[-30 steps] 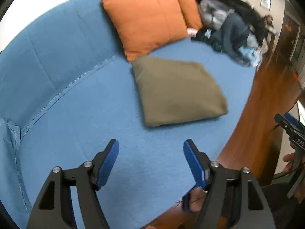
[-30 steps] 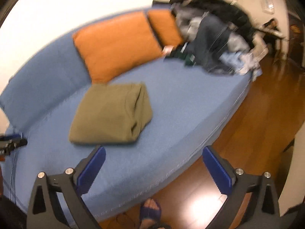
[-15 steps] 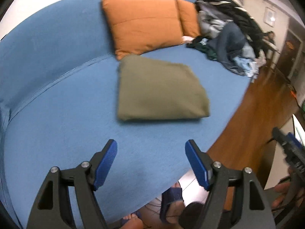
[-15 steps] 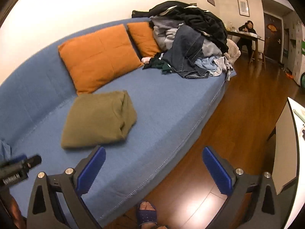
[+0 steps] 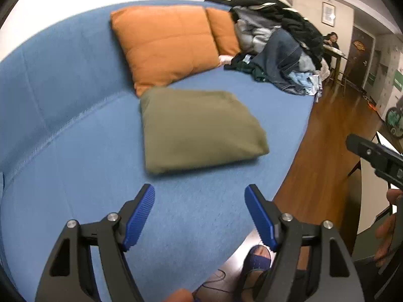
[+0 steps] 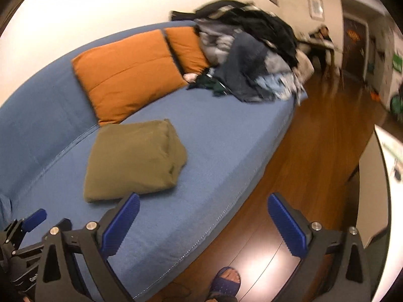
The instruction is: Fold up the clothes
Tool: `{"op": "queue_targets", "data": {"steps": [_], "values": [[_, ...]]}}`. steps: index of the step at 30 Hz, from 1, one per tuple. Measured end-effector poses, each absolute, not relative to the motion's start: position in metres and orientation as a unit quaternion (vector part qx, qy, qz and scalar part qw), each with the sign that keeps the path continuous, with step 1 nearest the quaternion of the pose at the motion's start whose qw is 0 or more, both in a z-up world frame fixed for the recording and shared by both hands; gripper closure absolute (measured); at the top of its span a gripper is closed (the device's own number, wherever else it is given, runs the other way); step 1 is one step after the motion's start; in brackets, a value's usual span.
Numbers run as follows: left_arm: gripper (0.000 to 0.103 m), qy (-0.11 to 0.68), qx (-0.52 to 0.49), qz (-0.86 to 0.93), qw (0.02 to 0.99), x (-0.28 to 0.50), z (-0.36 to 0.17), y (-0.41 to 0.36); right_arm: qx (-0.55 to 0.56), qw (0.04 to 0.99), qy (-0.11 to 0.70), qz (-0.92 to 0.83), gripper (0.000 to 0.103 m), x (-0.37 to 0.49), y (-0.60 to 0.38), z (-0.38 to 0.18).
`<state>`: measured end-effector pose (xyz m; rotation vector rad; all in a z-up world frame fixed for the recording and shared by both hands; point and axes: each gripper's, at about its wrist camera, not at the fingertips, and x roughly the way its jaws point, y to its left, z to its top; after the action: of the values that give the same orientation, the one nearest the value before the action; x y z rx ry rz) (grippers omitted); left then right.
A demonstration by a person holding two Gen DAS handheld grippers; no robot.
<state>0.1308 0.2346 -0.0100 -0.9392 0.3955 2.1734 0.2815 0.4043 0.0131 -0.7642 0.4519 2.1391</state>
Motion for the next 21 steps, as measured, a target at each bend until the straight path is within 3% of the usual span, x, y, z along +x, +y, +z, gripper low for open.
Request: {"op": "queue_targets", "data": {"steps": [7, 10, 21], "values": [[0.029, 0.147, -0.346, 0.856, 0.355, 0.129, -0.026, 0.223, -0.346, 0.362, 0.098, 0.860, 0.000, 0.249, 0.369, -0.003], [0.029, 0.177, -0.329, 0.858, 0.352, 0.131, -0.040, 0.222, -0.342, 0.349, 0.108, 0.866, 0.000, 0.251, 0.369, -0.004], [0.029, 0.149, -0.325, 0.865, 0.353, 0.116, -0.033, 0.210, -0.337, 0.341, 0.161, 0.863, 0.000, 0.256, 0.381, -0.009]]}}
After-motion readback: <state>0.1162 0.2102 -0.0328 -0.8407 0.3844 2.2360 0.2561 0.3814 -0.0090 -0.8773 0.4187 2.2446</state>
